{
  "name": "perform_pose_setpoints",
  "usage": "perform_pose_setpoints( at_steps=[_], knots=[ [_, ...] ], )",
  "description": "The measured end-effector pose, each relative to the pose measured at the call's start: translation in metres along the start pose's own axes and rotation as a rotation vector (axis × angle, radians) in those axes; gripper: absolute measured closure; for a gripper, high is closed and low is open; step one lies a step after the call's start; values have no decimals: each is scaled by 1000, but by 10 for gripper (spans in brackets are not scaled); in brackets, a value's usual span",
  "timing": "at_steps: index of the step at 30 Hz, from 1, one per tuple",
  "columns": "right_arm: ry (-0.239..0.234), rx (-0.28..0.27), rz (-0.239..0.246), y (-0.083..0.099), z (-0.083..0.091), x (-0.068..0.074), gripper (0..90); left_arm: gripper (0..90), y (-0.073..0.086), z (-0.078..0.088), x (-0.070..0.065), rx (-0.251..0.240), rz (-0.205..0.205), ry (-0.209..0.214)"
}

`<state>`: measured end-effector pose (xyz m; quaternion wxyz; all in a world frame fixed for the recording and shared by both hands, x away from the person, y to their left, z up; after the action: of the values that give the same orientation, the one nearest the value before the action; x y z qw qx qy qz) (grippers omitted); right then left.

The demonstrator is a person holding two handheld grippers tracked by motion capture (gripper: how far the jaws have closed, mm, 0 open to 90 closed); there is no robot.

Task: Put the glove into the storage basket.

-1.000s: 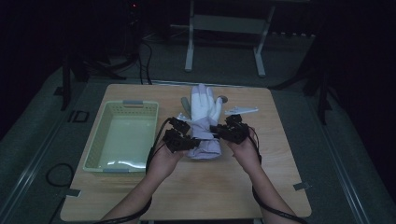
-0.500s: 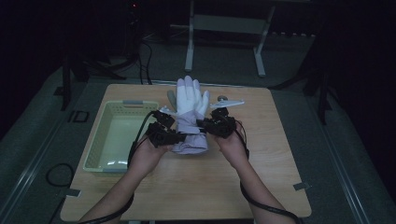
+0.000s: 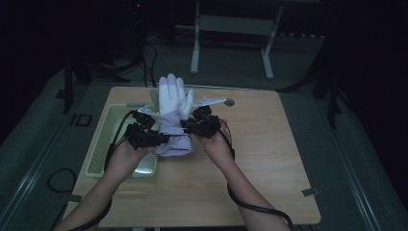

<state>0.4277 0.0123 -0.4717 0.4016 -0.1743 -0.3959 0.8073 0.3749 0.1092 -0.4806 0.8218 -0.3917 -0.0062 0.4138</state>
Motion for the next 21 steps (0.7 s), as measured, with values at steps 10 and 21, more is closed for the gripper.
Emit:
perform_pose_setpoints(
  at_steps=[10,21],
  knots=[
    [-34,19,10,-13,-29,43,812,724,26,32,32,12,44,-29],
    [-36,43,41,-24,-61,88,812,724,53,60,69,20,73,-42]
  ],
)
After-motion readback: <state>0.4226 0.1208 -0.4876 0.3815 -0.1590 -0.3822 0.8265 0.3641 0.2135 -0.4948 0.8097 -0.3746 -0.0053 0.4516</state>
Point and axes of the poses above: each handheld gripper's, and its own axes: z roughly backward along the jaws, y roughly out of its underside, x roughly to its left, the point moved 10 cm from there along -z, roughly forward along the jaws, and after that the axes turned 10 degrees about y, right-handed, at the moved point
